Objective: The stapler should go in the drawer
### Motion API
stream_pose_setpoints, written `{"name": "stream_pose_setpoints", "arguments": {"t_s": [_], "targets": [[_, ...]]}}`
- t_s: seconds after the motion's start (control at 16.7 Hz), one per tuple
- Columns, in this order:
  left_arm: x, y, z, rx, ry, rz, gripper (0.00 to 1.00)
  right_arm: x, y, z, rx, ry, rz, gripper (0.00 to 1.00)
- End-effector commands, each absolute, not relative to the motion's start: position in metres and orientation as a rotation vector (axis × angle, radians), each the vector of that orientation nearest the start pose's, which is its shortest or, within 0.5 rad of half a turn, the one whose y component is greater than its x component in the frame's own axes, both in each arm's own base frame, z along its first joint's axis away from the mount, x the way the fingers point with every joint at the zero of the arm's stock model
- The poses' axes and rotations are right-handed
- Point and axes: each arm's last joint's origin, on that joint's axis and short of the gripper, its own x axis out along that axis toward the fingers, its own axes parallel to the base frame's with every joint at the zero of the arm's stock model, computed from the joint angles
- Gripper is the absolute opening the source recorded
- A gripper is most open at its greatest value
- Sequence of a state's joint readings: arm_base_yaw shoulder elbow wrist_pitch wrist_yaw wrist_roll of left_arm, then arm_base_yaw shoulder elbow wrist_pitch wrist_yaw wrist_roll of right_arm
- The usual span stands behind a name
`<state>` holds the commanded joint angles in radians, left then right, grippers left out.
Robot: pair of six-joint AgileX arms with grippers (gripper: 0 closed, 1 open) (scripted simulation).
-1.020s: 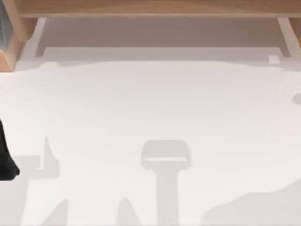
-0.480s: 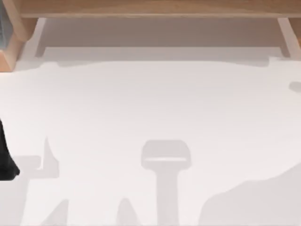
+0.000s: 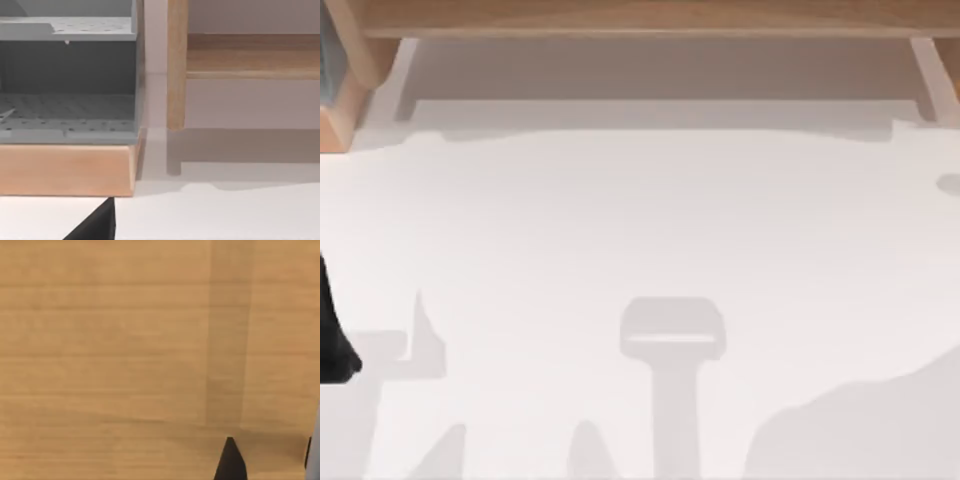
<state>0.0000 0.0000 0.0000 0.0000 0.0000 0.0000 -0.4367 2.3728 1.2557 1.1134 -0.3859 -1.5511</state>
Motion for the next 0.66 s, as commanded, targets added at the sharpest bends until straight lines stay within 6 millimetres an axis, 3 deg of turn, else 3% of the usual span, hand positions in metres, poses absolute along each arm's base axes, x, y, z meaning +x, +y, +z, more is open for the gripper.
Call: {"name": "stream_pose_setpoints", "arguments": {"t_s": [0.3,0.66], "targets": [[0.1057,-0.0012,0.1600,0.000,0.000,0.000,1.00,0.4353,-0.1848,0.0882,-1.560,0.024,-0.012,0.98],[0.1057,-0.0012,0.1600,0.000,0.000,0.000,1.00,0.4353,-0.1848,0.0882,-1.560,0.024,-0.012,1.00]]}}
